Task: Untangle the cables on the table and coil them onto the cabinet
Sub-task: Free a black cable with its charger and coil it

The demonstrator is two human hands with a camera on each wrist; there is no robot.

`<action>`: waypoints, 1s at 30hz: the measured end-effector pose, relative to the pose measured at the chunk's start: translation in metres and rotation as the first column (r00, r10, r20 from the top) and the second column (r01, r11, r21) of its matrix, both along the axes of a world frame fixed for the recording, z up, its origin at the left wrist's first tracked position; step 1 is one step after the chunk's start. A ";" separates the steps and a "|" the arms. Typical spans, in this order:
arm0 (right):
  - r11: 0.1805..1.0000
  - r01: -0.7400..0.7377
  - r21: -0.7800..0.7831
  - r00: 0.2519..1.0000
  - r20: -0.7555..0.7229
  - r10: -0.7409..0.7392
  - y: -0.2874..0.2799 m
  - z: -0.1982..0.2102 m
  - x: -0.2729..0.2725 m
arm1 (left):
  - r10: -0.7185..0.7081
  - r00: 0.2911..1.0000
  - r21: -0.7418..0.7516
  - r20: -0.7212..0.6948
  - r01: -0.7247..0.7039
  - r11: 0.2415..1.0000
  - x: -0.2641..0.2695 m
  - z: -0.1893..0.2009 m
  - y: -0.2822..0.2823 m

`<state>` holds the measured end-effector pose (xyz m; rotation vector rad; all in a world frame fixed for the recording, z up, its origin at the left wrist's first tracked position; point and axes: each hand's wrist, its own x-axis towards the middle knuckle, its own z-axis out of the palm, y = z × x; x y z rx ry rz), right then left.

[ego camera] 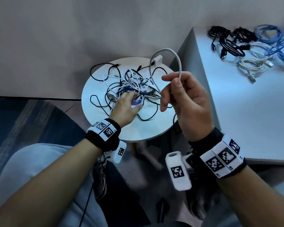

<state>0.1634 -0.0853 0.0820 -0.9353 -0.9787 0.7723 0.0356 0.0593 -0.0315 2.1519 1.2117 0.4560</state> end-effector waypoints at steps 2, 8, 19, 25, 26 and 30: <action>0.997 -0.068 0.024 0.998 -0.017 0.068 -0.002 0.004 -0.001 | -0.069 0.997 -0.105 -0.022 0.066 0.992 0.000 0.000 -0.001; 0.976 -0.216 -0.024 0.976 -0.013 0.215 -0.003 -0.002 -0.009 | -0.078 0.994 0.153 -0.073 0.088 0.984 0.003 0.005 -0.014; 0.964 -0.091 -0.248 0.996 -0.042 0.083 0.010 -0.025 0.004 | -0.199 0.935 -0.112 0.295 0.241 0.964 0.000 0.026 -0.012; 0.775 0.149 -0.614 0.790 0.546 0.280 0.011 -0.072 0.002 | 0.009 0.785 -0.400 0.619 0.306 0.864 0.004 0.055 -0.017; 0.777 0.124 -0.618 0.782 0.542 0.306 0.010 -0.076 -0.002 | 0.020 0.772 -0.433 0.635 0.335 0.837 0.003 0.056 -0.019; 0.780 0.226 -0.583 0.782 0.586 0.211 0.016 -0.084 -0.007 | 0.019 0.730 -0.491 0.683 0.440 0.752 0.001 0.053 -0.017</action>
